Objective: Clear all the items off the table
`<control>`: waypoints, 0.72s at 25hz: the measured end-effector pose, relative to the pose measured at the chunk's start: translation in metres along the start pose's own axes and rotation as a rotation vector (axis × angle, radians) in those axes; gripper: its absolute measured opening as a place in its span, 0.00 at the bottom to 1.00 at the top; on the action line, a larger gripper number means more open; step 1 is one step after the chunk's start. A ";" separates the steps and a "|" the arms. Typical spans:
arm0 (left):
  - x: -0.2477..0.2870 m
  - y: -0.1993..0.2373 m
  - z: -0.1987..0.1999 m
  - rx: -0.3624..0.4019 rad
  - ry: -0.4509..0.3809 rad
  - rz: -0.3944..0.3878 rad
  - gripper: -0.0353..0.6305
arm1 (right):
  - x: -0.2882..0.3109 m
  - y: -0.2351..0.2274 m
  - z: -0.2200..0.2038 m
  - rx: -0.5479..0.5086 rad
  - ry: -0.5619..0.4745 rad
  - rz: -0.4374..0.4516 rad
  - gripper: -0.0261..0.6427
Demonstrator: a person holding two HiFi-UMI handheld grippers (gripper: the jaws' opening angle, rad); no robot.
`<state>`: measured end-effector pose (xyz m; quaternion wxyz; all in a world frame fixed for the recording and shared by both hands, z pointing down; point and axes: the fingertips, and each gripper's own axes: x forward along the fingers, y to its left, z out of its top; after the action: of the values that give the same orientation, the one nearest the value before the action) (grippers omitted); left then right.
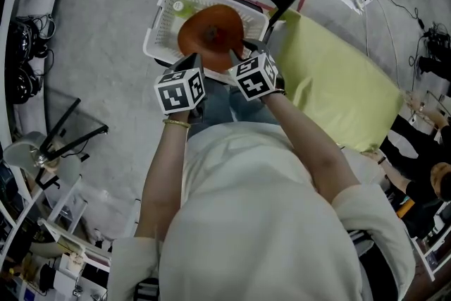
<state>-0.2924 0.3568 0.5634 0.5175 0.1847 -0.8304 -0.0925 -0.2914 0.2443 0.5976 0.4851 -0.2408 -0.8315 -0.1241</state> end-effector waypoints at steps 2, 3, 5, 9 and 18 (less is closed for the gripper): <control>0.000 -0.003 0.000 0.007 0.000 -0.003 0.07 | -0.002 -0.001 0.000 0.003 -0.004 -0.003 0.23; -0.001 -0.004 0.000 0.011 0.000 -0.005 0.07 | -0.004 -0.001 0.001 0.005 -0.007 -0.005 0.22; -0.002 -0.007 0.000 0.018 0.001 -0.009 0.07 | -0.007 -0.001 0.001 0.008 -0.013 -0.010 0.21; -0.005 -0.014 0.000 0.032 0.001 -0.020 0.07 | -0.015 0.000 0.000 0.015 -0.021 -0.020 0.17; -0.008 -0.018 0.009 0.075 0.010 -0.050 0.07 | -0.023 0.000 0.006 0.027 -0.020 -0.055 0.04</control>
<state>-0.2931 0.3429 0.5467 0.5121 0.2251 -0.8257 -0.0734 -0.2857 0.2406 0.5747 0.4763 -0.2124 -0.8442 -0.1240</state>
